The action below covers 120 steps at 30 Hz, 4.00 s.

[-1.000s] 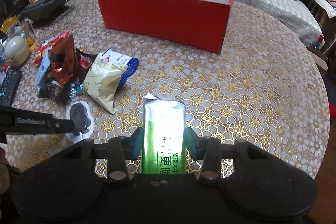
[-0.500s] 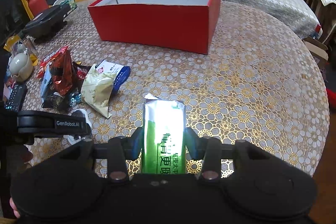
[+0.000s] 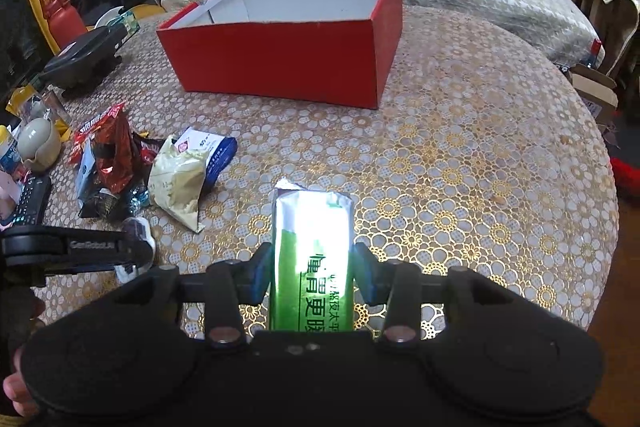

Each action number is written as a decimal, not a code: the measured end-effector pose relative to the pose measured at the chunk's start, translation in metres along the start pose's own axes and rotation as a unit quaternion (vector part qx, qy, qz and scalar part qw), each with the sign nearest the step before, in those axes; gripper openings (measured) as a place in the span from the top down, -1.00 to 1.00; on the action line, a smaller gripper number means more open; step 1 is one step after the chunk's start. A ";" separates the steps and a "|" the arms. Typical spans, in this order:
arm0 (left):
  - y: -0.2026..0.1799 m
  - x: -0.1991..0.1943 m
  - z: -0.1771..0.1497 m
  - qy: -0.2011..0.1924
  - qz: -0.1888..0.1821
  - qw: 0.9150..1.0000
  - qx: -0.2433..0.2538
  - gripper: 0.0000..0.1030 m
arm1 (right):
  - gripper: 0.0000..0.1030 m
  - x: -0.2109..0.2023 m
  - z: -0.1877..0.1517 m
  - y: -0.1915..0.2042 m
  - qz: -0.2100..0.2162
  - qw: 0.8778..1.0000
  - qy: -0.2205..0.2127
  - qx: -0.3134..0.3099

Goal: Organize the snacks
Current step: 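Carry both snacks over the red box and release them inside, then withdraw both tools from the box back toward the snack pile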

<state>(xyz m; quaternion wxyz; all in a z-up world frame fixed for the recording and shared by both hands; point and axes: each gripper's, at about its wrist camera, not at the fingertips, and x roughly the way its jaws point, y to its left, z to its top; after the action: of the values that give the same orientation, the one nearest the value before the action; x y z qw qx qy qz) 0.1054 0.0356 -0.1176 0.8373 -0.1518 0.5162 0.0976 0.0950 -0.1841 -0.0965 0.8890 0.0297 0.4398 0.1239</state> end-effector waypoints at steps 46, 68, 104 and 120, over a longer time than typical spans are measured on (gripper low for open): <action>-0.123 0.047 0.246 -0.106 -0.033 0.980 0.168 0.17 | 0.19 0.130 0.242 -0.004 -0.022 0.997 -0.034 -0.066; -0.119 0.074 0.233 -0.056 -0.017 0.981 0.187 0.13 | 0.18 0.145 0.229 -0.007 0.001 0.997 0.004 -0.077; -0.058 -0.114 0.138 -0.160 -0.071 0.971 0.162 -0.59 | -0.06 -0.033 0.157 0.025 0.059 0.990 -0.090 -0.088; 0.035 -0.083 0.076 -0.134 -0.032 0.984 0.109 -0.66 | -0.99 -0.014 0.092 0.055 0.085 0.987 -0.079 -0.112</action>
<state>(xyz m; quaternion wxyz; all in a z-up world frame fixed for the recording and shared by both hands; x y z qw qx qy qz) 0.1201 0.0949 -0.0171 0.9129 -0.0613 0.4022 0.0330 0.1487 -0.1291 -0.0207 0.9051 -0.0229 0.3470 0.2446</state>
